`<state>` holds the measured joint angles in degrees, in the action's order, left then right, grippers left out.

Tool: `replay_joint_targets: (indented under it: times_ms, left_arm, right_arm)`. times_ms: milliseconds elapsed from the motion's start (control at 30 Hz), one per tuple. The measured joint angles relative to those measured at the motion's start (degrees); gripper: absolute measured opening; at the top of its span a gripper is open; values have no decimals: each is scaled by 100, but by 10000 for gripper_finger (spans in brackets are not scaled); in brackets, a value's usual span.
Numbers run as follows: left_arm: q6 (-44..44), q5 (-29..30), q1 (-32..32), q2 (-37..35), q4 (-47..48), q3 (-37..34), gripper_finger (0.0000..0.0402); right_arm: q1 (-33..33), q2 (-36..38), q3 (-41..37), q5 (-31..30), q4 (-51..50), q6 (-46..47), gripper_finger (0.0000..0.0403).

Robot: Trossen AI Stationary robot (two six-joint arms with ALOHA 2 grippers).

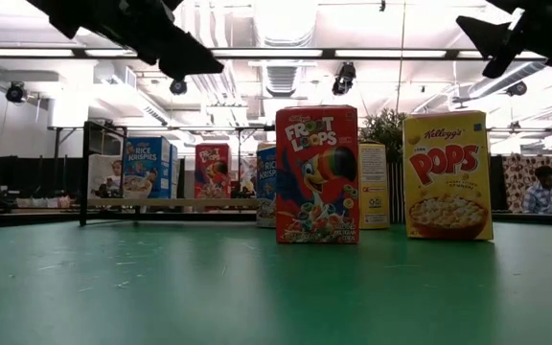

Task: Stack cereal on shelf
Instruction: Put the top red cereal box aligned with the other red cereal box on the shelf

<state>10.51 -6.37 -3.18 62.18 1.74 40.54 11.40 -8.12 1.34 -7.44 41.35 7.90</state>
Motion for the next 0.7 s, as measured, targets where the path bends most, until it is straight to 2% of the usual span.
replay_joint_targets:
  times_ms: [200,367,500,700]
  left_arm:
    - [392,5,-2,-12,16,298,192]
    - [646,103,-2,-84,263,560,192]
    - [674,460,-2,-137,547,653,192]
    - [696,698,-4,-288,1105,660,192]
  right_arm:
    - [-11,-783,202,-2,115,219,274]
    - [-102,-1601,885,2,-69,207,274]
    - [-116,-2211,1764,-4,-1161,211,274]
    - [-116,-3147,3354,-5,-3827,584,274]
